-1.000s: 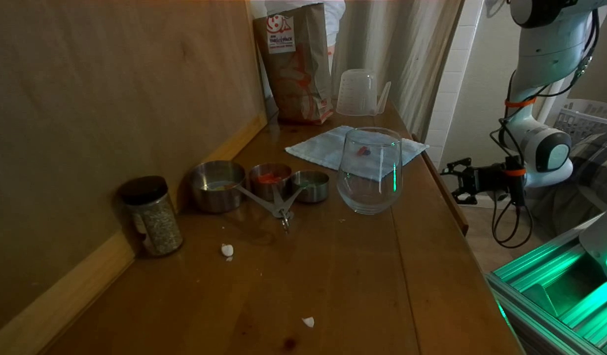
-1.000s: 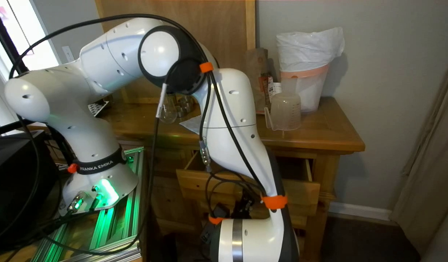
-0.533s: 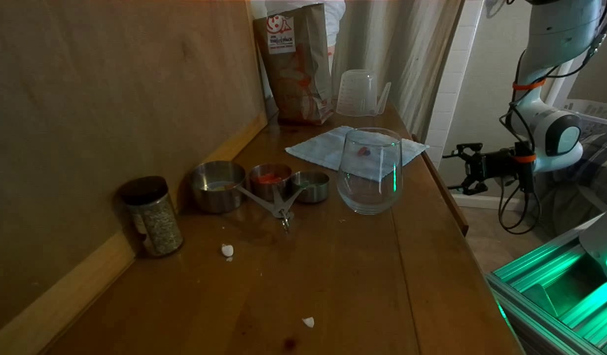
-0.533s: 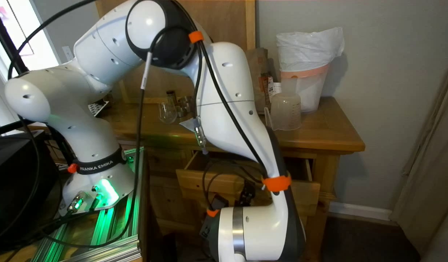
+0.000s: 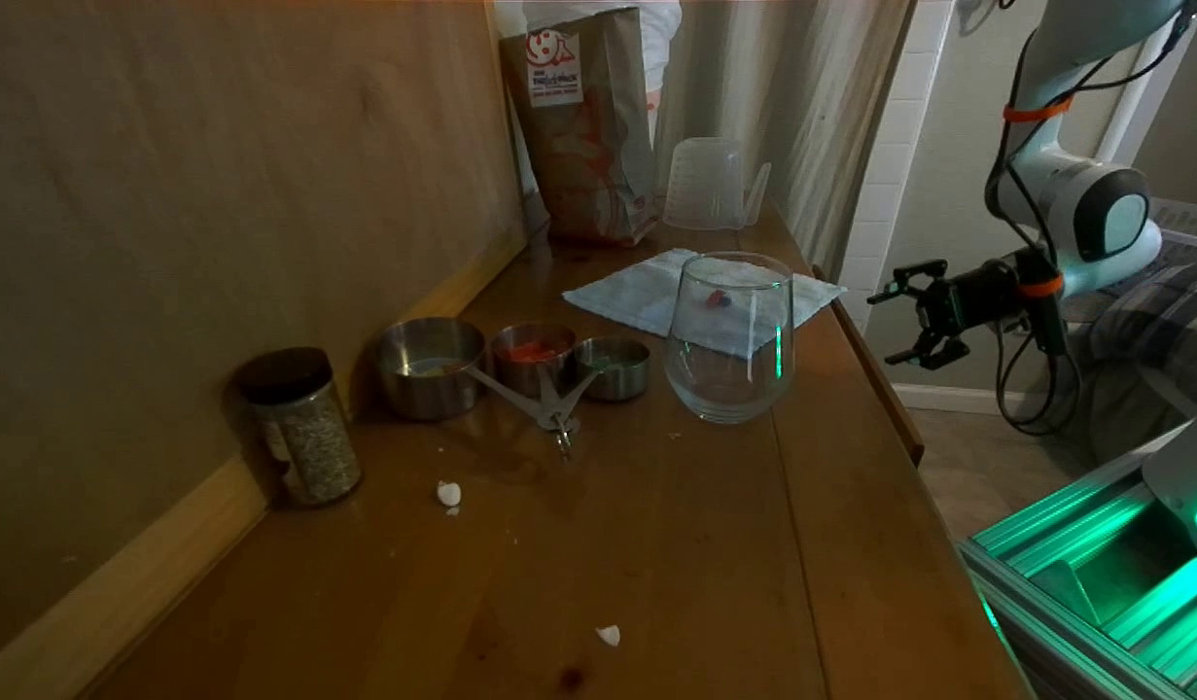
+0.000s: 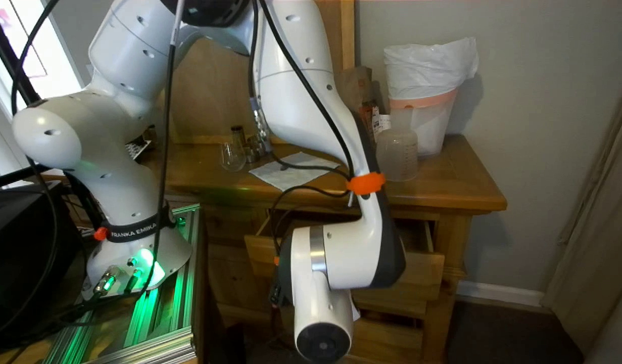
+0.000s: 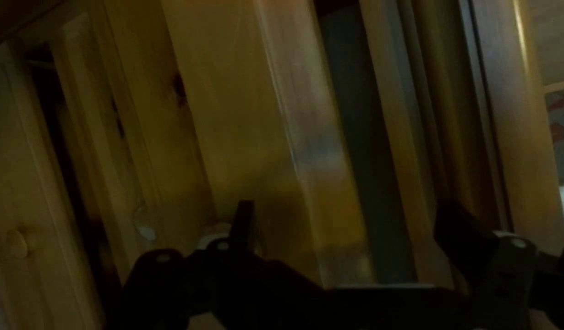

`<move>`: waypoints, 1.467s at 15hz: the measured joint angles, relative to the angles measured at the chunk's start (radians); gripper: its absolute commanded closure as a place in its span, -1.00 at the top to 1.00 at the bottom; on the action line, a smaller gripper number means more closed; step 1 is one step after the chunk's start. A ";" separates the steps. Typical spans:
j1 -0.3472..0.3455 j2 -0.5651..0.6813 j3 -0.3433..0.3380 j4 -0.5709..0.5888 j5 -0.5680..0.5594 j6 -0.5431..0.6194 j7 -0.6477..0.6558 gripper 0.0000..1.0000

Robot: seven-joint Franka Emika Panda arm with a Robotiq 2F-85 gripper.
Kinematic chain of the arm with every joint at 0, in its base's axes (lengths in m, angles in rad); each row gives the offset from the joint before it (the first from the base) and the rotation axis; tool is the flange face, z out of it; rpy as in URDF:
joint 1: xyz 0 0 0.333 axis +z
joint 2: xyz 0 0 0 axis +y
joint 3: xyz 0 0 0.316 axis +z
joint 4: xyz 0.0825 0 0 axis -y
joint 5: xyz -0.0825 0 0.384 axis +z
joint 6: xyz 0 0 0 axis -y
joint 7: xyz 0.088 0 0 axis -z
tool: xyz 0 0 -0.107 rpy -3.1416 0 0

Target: Open the topmost drawer on the right.

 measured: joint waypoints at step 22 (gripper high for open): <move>0.170 -0.855 0.179 -0.534 -0.175 0.763 0.153 1.00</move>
